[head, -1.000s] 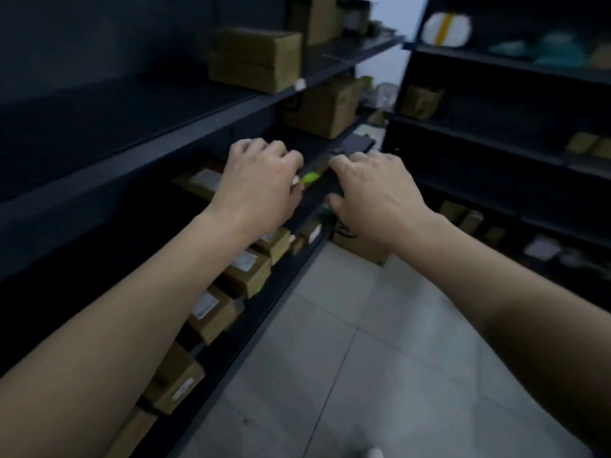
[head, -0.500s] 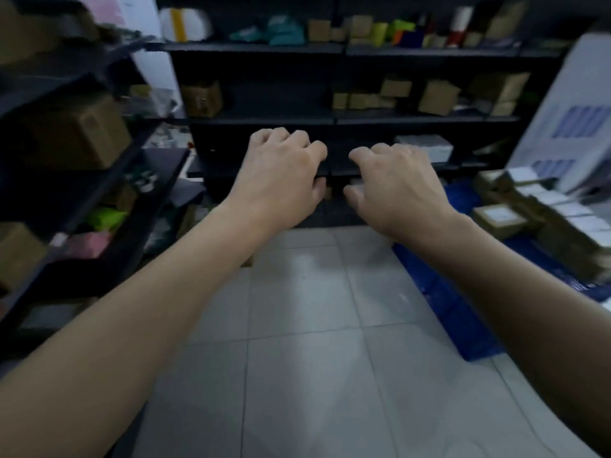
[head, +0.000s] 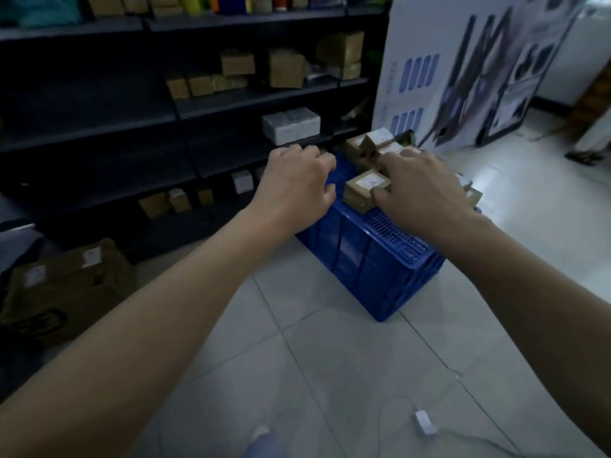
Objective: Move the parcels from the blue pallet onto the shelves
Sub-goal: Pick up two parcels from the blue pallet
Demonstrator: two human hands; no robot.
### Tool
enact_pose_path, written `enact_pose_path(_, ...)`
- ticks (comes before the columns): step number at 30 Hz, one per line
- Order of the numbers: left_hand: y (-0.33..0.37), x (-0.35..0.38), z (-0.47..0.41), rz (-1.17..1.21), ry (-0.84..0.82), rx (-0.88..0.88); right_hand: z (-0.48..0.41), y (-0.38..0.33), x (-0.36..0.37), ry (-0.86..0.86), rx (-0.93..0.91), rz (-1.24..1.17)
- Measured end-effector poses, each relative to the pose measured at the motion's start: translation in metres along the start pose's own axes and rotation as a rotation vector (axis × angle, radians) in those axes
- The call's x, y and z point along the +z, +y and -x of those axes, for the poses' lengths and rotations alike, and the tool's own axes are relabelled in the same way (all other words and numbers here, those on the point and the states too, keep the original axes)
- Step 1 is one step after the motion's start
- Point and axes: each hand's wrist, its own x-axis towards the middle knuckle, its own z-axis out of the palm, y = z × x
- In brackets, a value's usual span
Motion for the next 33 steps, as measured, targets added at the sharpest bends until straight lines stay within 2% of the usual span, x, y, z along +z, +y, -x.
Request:
enact_pose_path(10,-0.006,0.111,-0.166,0.094,-0.099,0.077,-0.109,0.107,0.081,-0.050,0.180,0.038)
enact_pose_path(18,-0.031,0.197,-0.311,0.170,-0.210,0.076,-0.211,0.189,0.145,-0.172,0.359,0.012)
enact_pose_path(27,-0.003,0.290,-0.407,0.226,-0.395,0.063,-0.260,0.295,0.210,-0.293,0.539,-0.071)
enact_pose_path(33,0.050,0.340,-0.477,0.269,-0.426,0.032,-0.294,0.393,0.254,-0.373,0.579,-0.158)
